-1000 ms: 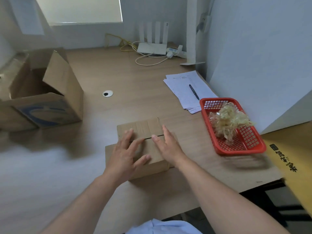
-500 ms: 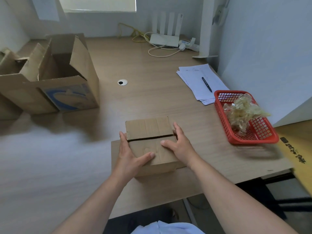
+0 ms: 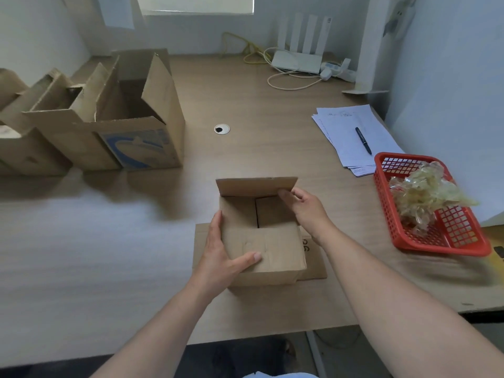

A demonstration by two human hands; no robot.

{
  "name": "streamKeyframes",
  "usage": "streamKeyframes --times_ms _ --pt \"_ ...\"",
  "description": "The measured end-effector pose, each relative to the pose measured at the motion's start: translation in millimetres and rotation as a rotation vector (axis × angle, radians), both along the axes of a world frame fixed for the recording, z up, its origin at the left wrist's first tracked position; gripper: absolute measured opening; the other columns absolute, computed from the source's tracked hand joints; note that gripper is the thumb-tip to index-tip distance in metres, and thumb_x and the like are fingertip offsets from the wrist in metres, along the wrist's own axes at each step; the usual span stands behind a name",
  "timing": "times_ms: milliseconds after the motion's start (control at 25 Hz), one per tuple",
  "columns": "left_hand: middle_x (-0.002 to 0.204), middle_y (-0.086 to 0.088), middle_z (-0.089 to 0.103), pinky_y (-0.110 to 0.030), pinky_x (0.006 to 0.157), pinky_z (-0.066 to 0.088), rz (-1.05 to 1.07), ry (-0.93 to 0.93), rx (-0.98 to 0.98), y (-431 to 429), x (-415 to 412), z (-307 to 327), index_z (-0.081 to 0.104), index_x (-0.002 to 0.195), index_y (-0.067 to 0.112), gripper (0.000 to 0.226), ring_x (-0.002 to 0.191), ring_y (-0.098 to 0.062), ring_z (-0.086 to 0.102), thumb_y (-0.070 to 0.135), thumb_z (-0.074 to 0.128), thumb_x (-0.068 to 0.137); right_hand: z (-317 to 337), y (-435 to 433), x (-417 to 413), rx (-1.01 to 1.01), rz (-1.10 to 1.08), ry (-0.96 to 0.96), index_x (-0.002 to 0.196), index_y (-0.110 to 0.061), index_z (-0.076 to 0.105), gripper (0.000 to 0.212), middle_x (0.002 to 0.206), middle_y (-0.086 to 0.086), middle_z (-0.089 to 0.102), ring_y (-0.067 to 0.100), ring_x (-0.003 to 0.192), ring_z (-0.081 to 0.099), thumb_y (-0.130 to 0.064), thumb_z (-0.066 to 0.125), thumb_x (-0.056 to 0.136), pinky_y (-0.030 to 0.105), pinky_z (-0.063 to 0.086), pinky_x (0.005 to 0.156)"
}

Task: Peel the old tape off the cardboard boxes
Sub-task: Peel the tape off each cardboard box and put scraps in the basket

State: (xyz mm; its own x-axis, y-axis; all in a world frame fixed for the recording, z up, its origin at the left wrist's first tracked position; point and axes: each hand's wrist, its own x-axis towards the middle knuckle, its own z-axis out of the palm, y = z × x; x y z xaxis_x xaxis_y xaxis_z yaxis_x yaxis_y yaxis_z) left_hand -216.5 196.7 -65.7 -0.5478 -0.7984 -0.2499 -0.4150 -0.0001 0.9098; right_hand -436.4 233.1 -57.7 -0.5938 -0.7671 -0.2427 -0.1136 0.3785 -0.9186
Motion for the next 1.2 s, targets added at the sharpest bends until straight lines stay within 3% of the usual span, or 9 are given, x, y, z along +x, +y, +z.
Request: streamKeyframes --times_ms 200,320,480,560,680,840,920,1040,1200 --pt "0.148 0.016 0.022 -0.038 0.115 0.029 -0.002 -0.035 -0.011 -0.5 -2.6 0.1 0.013 0.146 0.034 0.110 0.134 -0.009 0.029 0.040 0.086 0.063 -3.9 -22.7 2.6 -0.097 -0.208 -0.141 0.056 -0.017 0.031 0.052 0.064 0.003 0.026 0.017 0.061 0.023 -0.042 0.066 0.085 0.032 0.018 0.057" --pt "0.152 0.009 0.020 -0.040 0.115 0.029 -0.011 -0.053 -0.019 1.7 -2.4 5.7 0.018 0.143 0.035 0.104 0.137 -0.013 0.028 0.037 0.086 0.065 -6.2 -25.9 2.7 -0.145 -0.231 -0.162 0.068 -0.011 0.045 0.038 0.073 0.007 0.032 0.021 0.068 0.026 -0.036 0.067 0.086 0.030 0.022 0.064" --pt "0.152 -0.001 0.032 -0.046 0.110 0.036 -0.004 0.028 0.157 -3.9 -4.8 20.0 0.053 0.106 0.052 0.041 0.137 -0.017 0.036 0.059 0.070 0.070 -3.6 -28.0 -3.5 -0.204 -0.236 -0.190 0.083 -0.013 0.054 0.023 0.083 0.005 0.041 0.018 0.075 0.035 -0.031 0.068 0.086 0.030 0.026 0.069" --pt "0.140 0.003 0.051 -0.040 0.108 0.037 0.071 0.121 0.276 -11.6 -9.3 27.2 0.068 0.097 0.041 0.026 0.131 -0.014 0.043 0.059 0.051 0.088 0.3 -30.6 -10.4 -0.207 -0.240 -0.166 0.079 -0.012 0.053 0.024 0.079 0.006 0.038 0.019 0.072 0.031 -0.030 0.067 0.087 0.029 0.026 0.067" --pt "0.108 0.014 0.071 -0.029 0.084 0.045 0.158 0.278 0.461 -24.6 -17.2 33.7 0.074 0.095 0.023 0.042 0.114 -0.008 0.058 0.046 0.039 0.099 4.7 -34.9 -19.4 -0.194 -0.268 -0.119 0.069 -0.009 0.047 0.034 0.071 0.008 0.030 0.020 0.066 0.027 -0.029 0.066 0.088 0.027 0.025 0.057" --pt "0.137 0.013 0.053 -0.023 0.081 0.043 0.040 0.249 0.423 -25.5 -16.0 32.4 0.068 0.114 0.025 0.033 0.118 -0.004 0.054 0.040 0.066 0.085 4.5 -37.7 -24.6 -0.199 -0.307 -0.128 0.064 -0.009 0.042 0.038 0.065 0.005 0.028 0.015 0.062 0.026 -0.027 0.066 0.088 0.025 0.024 0.055" --pt "0.139 0.021 0.044 -0.013 0.082 0.045 -0.129 0.187 0.431 -24.2 -9.7 33.7 0.053 0.128 0.034 0.070 0.113 0.009 0.054 0.045 0.079 0.064 3.0 -38.2 -25.5 -0.203 -0.321 -0.133 0.069 -0.007 0.048 0.034 0.068 0.007 0.029 0.018 0.065 0.027 -0.028 0.065 0.088 0.027 0.027 0.059" --pt "0.152 0.027 0.013 -0.017 0.111 0.028 -0.384 -0.152 0.198 -14.3 0.4 24.1 -0.008 0.147 0.048 0.131 0.135 0.013 0.023 0.056 0.085 0.055 -1.1 -40.7 -27.8 -0.209 -0.327 -0.118 0.067 -0.006 0.046 0.036 0.065 0.006 0.028 0.017 0.063 0.026 -0.028 0.065 0.088 0.026 0.026 0.056" --pt "0.156 0.024 -0.009 -0.030 0.118 0.018 -0.354 -0.260 -0.030 -2.4 -1.3 12.0 -0.033 0.133 0.051 0.136 0.144 -0.002 0.007 0.051 0.084 0.063 -3.9 -43.3 -28.3 -0.196 -0.313 -0.084 0.062 -0.010 0.040 0.040 0.060 0.000 0.027 0.013 0.058 0.025 -0.028 0.064 0.089 0.021 0.024 0.049"
